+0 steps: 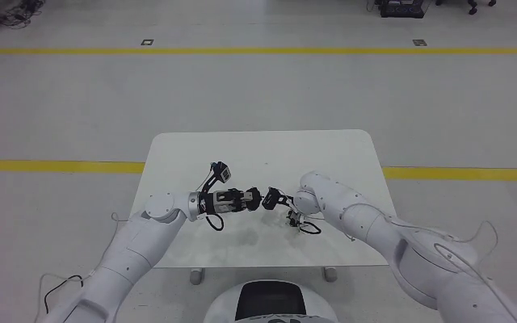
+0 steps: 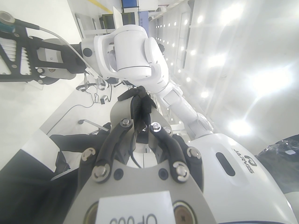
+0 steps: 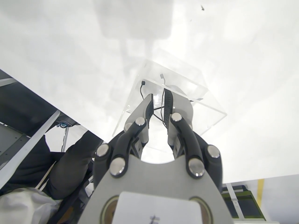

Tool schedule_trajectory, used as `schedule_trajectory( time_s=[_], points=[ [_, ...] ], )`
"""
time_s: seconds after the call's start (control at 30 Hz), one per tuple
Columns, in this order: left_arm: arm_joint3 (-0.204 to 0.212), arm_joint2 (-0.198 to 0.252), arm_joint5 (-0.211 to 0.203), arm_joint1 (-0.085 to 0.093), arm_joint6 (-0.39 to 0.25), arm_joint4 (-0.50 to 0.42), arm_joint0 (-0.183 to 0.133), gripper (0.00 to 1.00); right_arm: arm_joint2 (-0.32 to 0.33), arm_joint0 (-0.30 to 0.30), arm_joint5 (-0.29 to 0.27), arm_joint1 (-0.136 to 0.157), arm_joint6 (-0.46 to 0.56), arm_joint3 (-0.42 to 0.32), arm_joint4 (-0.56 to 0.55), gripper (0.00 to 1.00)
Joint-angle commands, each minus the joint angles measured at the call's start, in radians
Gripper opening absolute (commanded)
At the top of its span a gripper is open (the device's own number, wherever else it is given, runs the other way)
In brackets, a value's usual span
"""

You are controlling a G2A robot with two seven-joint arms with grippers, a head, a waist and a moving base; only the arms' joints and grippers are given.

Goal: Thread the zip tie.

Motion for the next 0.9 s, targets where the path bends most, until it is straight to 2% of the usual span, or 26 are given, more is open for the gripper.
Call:
schedule_trajectory(
  time_s=[0.0, 0.63, 0.87],
  points=[
    [0.000, 0.000, 0.000, 0.000, 0.000, 0.000, 0.000, 0.00, 0.000, 0.001, 0.000, -0.002, 0.000, 0.004, -0.002, 0.10],
    [0.000, 0.000, 0.000, 0.000, 0.000, 0.000, 0.000, 0.00, 0.000, -0.001, 0.000, -0.016, 0.006, 0.031, -0.006, 0.10],
    [0.000, 0.000, 0.000, 0.000, 0.000, 0.000, 0.000, 0.00, 0.000, -0.001, 0.000, -0.020, 0.003, 0.042, -0.003, 0.00]
  ],
)
